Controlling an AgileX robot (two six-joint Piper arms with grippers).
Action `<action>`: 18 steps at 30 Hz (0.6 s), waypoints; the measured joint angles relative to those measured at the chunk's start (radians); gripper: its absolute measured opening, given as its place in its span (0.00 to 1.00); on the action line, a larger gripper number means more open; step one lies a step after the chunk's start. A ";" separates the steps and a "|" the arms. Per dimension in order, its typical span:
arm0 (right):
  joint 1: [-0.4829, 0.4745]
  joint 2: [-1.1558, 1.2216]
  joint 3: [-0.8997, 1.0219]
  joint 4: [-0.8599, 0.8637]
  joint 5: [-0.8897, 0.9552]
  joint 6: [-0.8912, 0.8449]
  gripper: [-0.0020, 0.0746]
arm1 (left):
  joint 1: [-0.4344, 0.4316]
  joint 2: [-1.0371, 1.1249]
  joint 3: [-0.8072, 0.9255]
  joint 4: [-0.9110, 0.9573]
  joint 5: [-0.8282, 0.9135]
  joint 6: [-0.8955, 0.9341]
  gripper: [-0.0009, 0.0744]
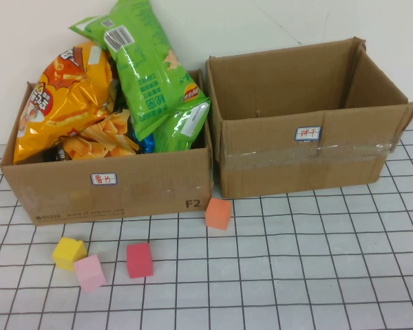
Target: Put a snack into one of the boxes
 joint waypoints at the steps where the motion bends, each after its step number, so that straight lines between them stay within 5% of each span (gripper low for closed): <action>1: 0.000 0.000 0.000 0.000 0.000 0.000 0.03 | 0.000 0.000 0.000 0.000 0.000 -0.008 0.01; 18: 0.000 0.000 0.000 0.000 0.000 0.000 0.03 | 0.002 0.000 -0.001 0.006 0.005 0.001 0.01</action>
